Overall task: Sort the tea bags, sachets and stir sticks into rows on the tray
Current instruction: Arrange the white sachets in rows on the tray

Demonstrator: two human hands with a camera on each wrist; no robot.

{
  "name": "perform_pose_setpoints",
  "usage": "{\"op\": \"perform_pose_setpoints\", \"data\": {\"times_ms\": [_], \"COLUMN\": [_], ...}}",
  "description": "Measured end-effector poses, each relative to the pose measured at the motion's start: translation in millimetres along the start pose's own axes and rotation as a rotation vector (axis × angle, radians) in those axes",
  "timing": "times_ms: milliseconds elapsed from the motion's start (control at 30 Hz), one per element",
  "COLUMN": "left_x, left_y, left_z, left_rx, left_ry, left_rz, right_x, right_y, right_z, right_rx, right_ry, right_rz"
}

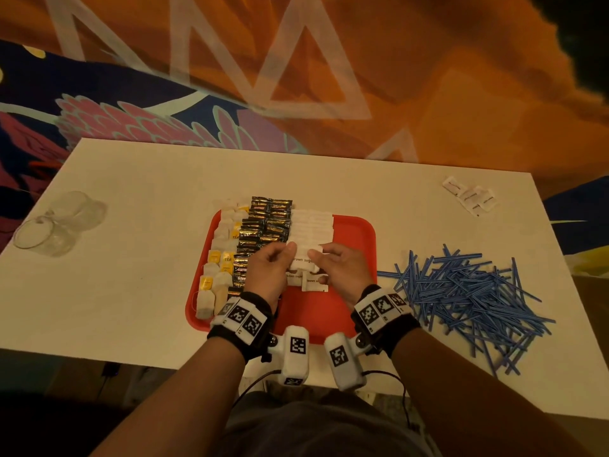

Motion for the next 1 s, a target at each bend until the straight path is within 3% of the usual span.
{"op": "perform_pose_setpoints", "data": {"times_ms": [167, 433, 600, 833, 1000], "left_x": [-6, -6, -1, -5, -7], "left_y": [-18, -46, -50, -58, -57], "left_z": [12, 47, 71, 100, 108], "left_rx": [-0.12, -0.13, -0.098, -0.082, -0.081], "left_ry": [0.06, 0.113, 0.104, 0.115, 0.109], "left_rz": [-0.036, 0.187, 0.234, 0.254, 0.243], "right_x": [4, 0, -5, -26, -37], "right_y": [21, 70, 86, 89, 95], "right_z": [-4, 5, -1, -24, -32], "right_rx": [0.085, 0.273, 0.324, 0.404, 0.655], "right_ry": [-0.006, 0.088, 0.122, 0.174, 0.254], "right_rz": [-0.072, -0.181, -0.228, -0.216, -0.208]}}
Point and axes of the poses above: each hand's wrist, its own x-axis away from the middle knuckle, its own z-axis out of the back of the hand, y = z × x, the point moved 2 cm from there along -x, towards the middle knuckle, and after that the axes turned 1 degree about y, right-handed, at the moved point
